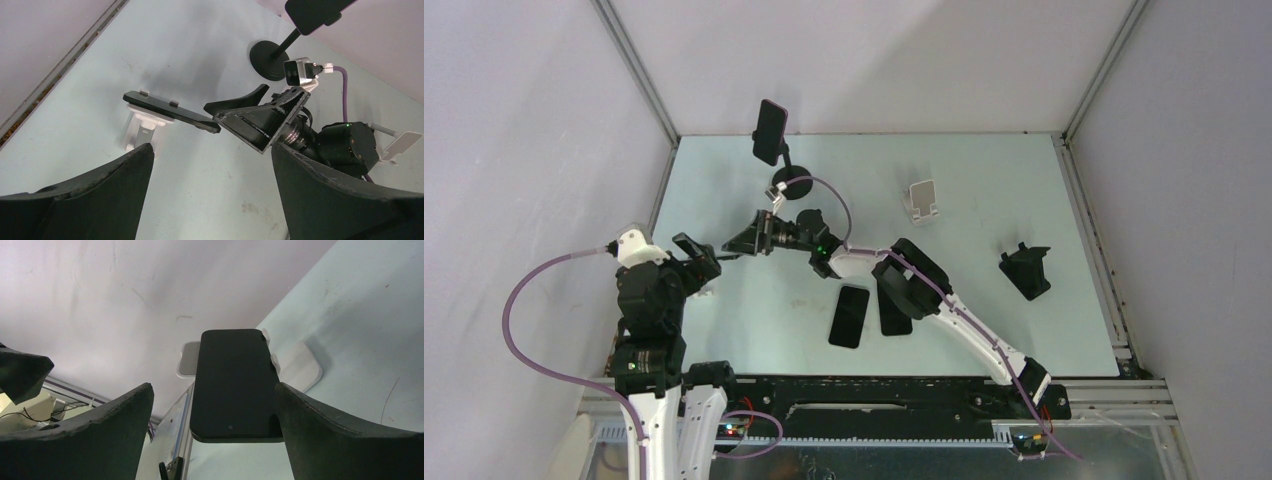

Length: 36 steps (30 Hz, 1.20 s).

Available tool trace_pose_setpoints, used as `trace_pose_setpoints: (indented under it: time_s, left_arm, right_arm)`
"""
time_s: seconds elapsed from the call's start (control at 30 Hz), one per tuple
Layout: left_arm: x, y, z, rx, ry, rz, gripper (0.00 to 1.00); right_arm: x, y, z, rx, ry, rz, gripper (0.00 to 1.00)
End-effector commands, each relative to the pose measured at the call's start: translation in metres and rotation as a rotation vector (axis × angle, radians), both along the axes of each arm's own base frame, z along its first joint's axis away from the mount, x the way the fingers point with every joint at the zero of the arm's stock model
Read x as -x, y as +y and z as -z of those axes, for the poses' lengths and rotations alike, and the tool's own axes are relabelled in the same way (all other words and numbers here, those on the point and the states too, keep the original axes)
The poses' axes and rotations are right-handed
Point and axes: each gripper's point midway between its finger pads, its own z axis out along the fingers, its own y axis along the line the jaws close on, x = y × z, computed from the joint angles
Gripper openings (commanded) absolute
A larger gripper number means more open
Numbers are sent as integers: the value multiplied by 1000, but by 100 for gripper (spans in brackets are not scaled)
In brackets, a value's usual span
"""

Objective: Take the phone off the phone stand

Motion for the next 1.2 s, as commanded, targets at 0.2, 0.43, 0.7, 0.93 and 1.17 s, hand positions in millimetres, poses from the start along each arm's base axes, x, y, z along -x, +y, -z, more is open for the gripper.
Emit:
trace_pose_setpoints:
  time_s: [0.2,0.43,0.7,0.93,1.17]
  left_arm:
    - [-4,1,-2,-18,-11,9,95]
    - [-4,1,-2,-18,-12,8,95]
    - [-4,1,-2,-18,-12,11,95]
    - [-4,1,-2,-18,-13,11,95]
    - [-4,1,-2,-18,-15,10,95]
  right_arm:
    - [-7,8,-1,21,-12,37,99]
    - [-5,10,3,43,-6,21,99]
    - [0,14,1,39,-11,1,99]
    - [6,18,9,69,-6,-13,99]
    - [5,20,18,98,13,-3,99]
